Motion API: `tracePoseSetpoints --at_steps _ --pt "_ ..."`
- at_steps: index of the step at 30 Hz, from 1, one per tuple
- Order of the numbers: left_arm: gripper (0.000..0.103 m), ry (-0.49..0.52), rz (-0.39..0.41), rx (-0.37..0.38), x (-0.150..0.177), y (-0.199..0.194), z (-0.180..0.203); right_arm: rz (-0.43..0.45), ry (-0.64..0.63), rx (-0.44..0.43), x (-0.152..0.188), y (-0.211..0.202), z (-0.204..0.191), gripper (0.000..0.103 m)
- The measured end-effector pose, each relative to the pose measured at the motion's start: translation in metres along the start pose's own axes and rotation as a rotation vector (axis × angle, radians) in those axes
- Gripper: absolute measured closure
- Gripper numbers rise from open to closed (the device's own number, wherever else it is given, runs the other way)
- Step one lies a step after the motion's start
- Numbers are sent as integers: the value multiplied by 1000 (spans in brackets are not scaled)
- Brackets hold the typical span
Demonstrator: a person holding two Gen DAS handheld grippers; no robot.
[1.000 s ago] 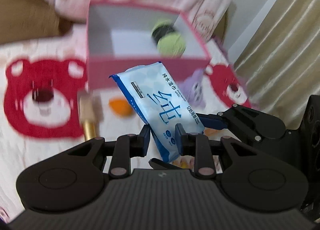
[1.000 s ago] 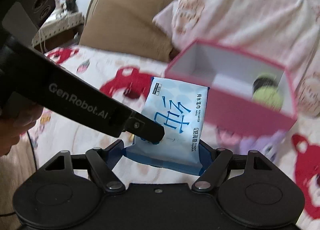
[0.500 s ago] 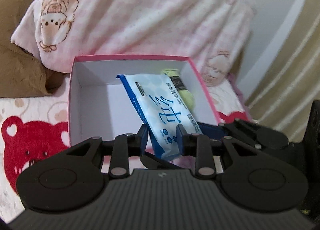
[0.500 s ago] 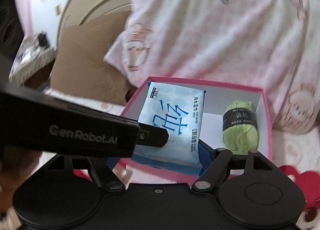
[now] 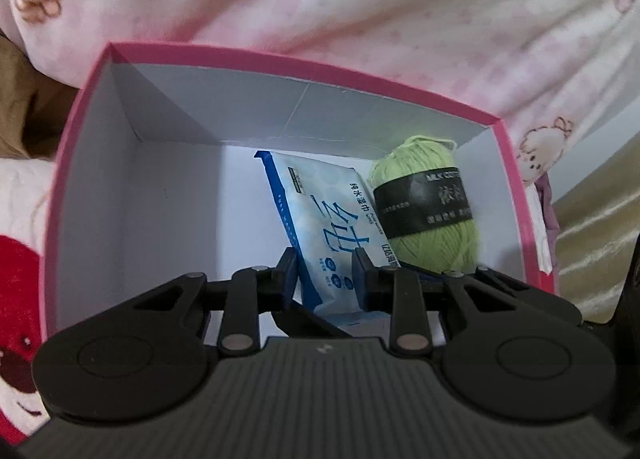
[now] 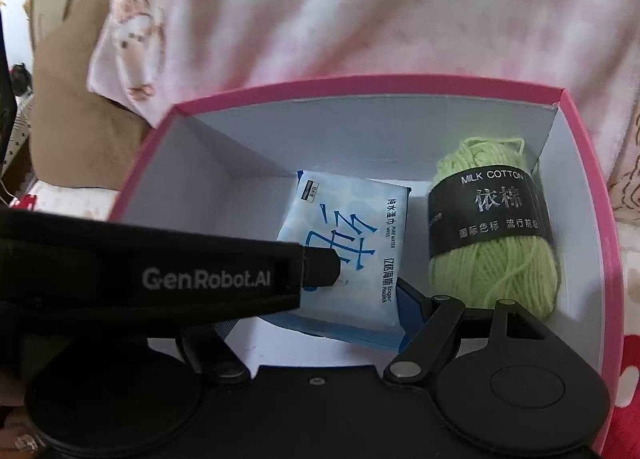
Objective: Organize objects
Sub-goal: 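Lower the wet-wipe pack into the pink box beside the yarn, then open the left gripper and withdraw from the box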
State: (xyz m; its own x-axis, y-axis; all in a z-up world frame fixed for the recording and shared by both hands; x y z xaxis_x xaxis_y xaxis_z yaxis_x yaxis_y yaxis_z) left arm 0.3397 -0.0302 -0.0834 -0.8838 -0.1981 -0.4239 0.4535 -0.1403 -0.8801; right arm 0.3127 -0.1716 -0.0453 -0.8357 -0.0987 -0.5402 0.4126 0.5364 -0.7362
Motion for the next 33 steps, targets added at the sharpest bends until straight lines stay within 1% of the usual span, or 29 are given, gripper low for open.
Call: tracePoseSetpoints --at_steps 3,6,8,10,11,14,17,20,22,23,25,27,29,31,33 --pt "78 -21 -38 24 -4 10 0 -31 21 12 -3 7 6 21" --pt "80 -25 -82 31 -7 20 2 -71 14 -13 -3 8 11 20" --pt "81 -45 -118 43 -6 28 -1 -72 14 -12 1 4 14 20" --pt "83 -47 -123 39 -5 35 0 -70 -4 -17 5 1 15 20" --pt "84 -47 -121 33 -4 38 1 -65 -20 -3 7 -1 15 20" --pt "84 -52 -126 26 -1 43 1 -75 -61 24 12 -1 14 20" --pt "84 -53 -118 18 0 44 3 -55 -57 16 11 -4 18 20" --pt "84 -11 -86 -32 2 34 6 -22 -56 -11 18 -18 16 20" --pt "83 45 -39 -60 4 22 6 3 -70 -28 23 -31 14 20" --pt "81 61 -18 -72 6 15 6 16 -81 -40 25 -39 11 20" --pt "81 66 -9 -71 10 4 5 45 -115 -60 29 -52 4 20" --pt "80 65 -10 -60 14 -7 5 59 -143 -59 33 -67 -2 20" --pt "78 85 5 -59 18 -24 8 67 -169 -52 33 -76 -10 20" --pt "75 120 30 -65 24 -44 13 80 -190 -53 36 -95 -14 20" --pt "67 148 46 -61 29 -66 16 88 -210 -58 40 -111 -20 20"
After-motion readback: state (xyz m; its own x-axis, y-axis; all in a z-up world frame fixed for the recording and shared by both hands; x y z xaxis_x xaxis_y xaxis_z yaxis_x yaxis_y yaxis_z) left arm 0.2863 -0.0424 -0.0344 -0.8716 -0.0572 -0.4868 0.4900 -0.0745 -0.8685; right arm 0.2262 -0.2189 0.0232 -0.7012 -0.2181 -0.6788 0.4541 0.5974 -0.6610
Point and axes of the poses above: each gripper's, at about its wrist camera, not at the fingertips, and y roughly the way its jaws point, z to its right, x to its underside, the point moved 2 cm from there along y, roughly the way its jaws point, and after that the axes turned 13 degrees about -x, right-handed, at the moved point
